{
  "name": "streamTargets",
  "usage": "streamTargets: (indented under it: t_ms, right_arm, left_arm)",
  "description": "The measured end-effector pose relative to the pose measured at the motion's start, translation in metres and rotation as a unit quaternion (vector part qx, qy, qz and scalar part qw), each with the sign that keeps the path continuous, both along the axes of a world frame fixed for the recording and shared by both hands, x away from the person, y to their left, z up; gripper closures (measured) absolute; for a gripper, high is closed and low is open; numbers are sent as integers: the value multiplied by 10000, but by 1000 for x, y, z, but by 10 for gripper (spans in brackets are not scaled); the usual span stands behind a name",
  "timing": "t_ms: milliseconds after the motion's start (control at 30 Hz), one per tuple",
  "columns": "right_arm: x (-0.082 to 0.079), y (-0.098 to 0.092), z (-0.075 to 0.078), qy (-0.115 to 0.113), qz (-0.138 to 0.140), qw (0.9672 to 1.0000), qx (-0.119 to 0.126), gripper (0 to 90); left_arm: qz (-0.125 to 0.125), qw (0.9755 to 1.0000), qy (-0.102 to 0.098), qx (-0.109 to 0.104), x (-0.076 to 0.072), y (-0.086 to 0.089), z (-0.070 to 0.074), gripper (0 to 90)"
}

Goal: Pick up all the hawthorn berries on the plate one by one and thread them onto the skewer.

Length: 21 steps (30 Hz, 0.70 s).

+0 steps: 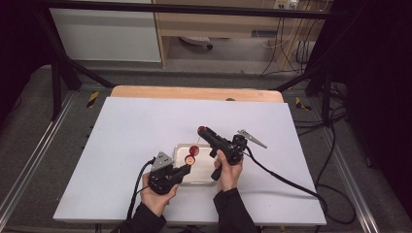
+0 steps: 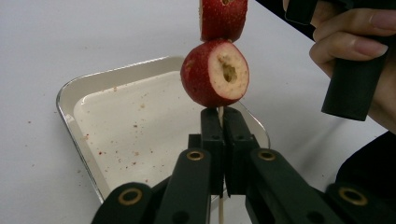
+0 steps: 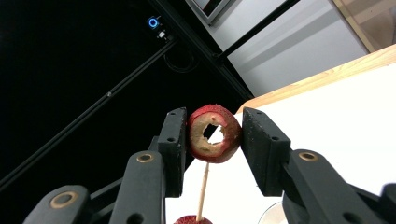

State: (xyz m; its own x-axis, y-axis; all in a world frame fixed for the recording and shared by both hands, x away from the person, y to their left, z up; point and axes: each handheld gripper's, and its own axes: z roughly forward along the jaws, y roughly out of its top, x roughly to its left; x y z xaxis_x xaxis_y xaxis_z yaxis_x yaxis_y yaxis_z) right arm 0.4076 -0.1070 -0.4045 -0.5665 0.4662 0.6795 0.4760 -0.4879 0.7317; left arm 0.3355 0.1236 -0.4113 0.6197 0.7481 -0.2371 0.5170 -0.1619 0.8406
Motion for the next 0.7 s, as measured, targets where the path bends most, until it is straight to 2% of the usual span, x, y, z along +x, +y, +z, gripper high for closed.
streamTargets:
  t_ms: [433,700]
  right_arm:
    - [-2,3,-4,8,26,10000,-49,618]
    - [-5,5,-7,28,97,9999,-131,619]
  left_arm:
    - [53,9998,129,-122,5,-4,2,883]
    - [127,9998,86,-161,9,-7,6,884]
